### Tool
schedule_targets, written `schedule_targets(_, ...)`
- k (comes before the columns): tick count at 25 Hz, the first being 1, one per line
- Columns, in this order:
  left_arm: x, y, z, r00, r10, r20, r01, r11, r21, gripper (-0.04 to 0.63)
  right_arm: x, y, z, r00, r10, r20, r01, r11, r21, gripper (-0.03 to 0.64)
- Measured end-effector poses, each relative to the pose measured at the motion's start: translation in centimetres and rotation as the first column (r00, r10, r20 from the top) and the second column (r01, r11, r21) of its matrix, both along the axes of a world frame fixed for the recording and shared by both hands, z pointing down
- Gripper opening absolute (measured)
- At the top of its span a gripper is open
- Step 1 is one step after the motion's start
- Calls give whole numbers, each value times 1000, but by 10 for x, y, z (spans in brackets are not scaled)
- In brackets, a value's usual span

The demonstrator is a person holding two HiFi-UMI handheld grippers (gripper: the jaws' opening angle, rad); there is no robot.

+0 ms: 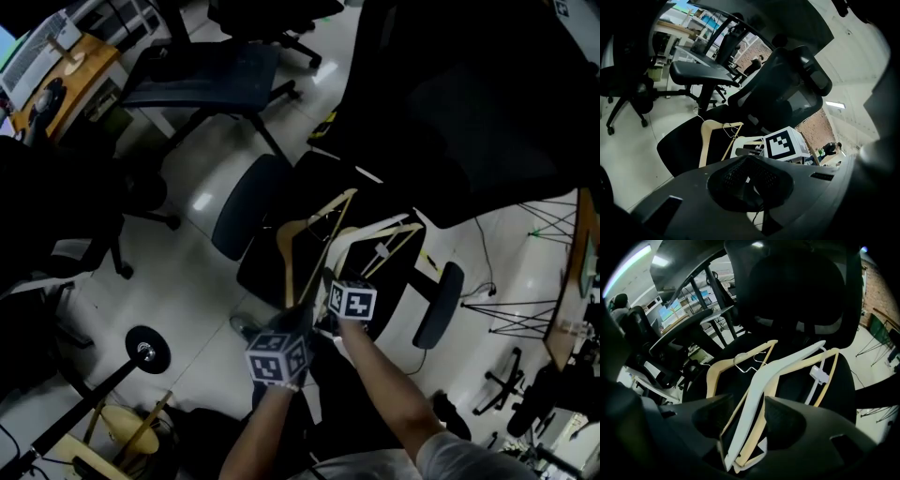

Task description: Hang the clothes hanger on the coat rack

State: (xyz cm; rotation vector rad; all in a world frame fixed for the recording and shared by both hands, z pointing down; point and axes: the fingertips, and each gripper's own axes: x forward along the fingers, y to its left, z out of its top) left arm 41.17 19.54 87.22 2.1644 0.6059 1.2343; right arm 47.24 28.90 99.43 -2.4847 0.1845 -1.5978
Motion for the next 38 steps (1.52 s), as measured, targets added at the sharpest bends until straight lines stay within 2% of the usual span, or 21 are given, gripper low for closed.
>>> schedule_targets(4, 2, -3, 18, 1000, 27, 12, -27, 1000, 11, -6, 3, -2, 18, 1000, 23, 18, -22, 998, -57, 230)
schedule_targets(13, 5, -11, 35, 998, 57, 14, -57, 998, 7, -6, 15, -6, 46, 997, 66, 31, -62, 991, -116, 192)
schedule_targets(18, -3, -18, 41, 997, 69, 23, -69, 997, 15, -6, 18, -10, 50, 999, 1, 43, 8, 979, -204, 186)
schedule_targets(22, -7, -22, 43, 998, 51, 35, -51, 999, 4, -6, 20, -9, 52, 998, 2, 59, 14, 966, -259, 186)
schedule_targets(28, -12, -26, 41, 998, 48, 41, -47, 999, -3, -6, 20, 0, 50, 996, 74, 46, -59, 965, -255, 172)
schedule_targets(38, -13, -37, 35, 999, 10, 47, -11, 1000, 12, -6, 11, 2, 43, 984, 169, 57, -157, 972, -172, 149)
